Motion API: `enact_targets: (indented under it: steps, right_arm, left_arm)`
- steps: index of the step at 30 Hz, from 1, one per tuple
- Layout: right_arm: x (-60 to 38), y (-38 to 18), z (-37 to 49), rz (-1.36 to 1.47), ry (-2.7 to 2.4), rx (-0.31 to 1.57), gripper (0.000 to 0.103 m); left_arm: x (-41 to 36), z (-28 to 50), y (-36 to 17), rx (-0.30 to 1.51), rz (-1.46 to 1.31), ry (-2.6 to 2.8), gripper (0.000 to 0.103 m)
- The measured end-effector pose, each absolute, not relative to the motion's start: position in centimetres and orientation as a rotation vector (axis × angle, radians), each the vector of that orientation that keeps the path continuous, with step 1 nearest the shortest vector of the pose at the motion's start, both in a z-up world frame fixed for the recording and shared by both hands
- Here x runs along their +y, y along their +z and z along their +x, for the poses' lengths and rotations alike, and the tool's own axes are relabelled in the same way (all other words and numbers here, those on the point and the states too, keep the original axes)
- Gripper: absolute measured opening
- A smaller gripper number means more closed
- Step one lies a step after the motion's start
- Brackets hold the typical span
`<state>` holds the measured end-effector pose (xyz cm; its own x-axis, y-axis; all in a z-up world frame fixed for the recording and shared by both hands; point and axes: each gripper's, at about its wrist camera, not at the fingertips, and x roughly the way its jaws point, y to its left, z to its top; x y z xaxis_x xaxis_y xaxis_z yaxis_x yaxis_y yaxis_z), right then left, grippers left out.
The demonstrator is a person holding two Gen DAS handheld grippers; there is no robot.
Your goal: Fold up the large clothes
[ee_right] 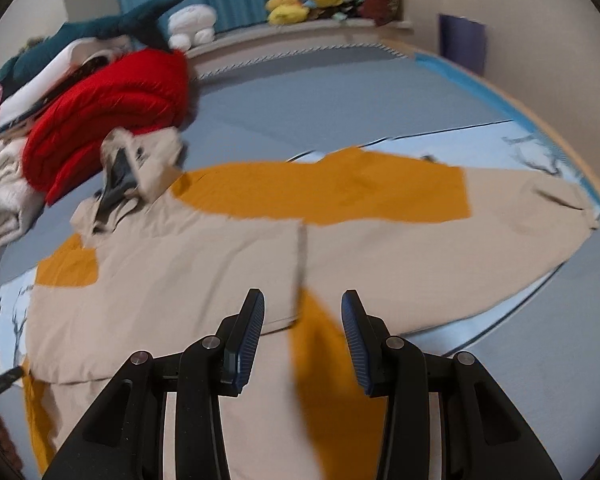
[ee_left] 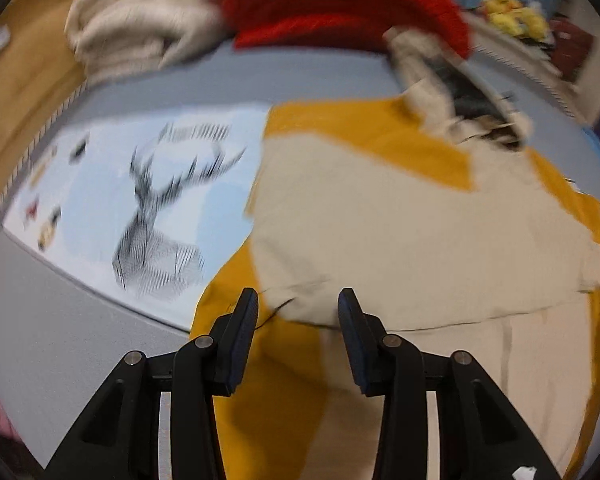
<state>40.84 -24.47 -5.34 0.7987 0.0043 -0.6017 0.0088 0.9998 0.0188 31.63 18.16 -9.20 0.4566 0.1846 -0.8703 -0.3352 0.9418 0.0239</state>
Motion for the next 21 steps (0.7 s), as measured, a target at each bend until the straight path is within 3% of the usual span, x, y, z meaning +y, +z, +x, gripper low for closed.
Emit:
enact_targets:
  steps: [9,21]
  right_arm:
    - [-36.9,-4.6,41.4,0.221,-0.189,0.628,0.042]
    - [-47.8,-0.4,39.4,0.254,-0.295,0.491,0.042]
  left_arm:
    - [9.4,30.1,-5.9,0.928,0.003,0.061,0.044]
    - [9.6,31.3,-5.8,0.920,-0.101,0.055,0.043]
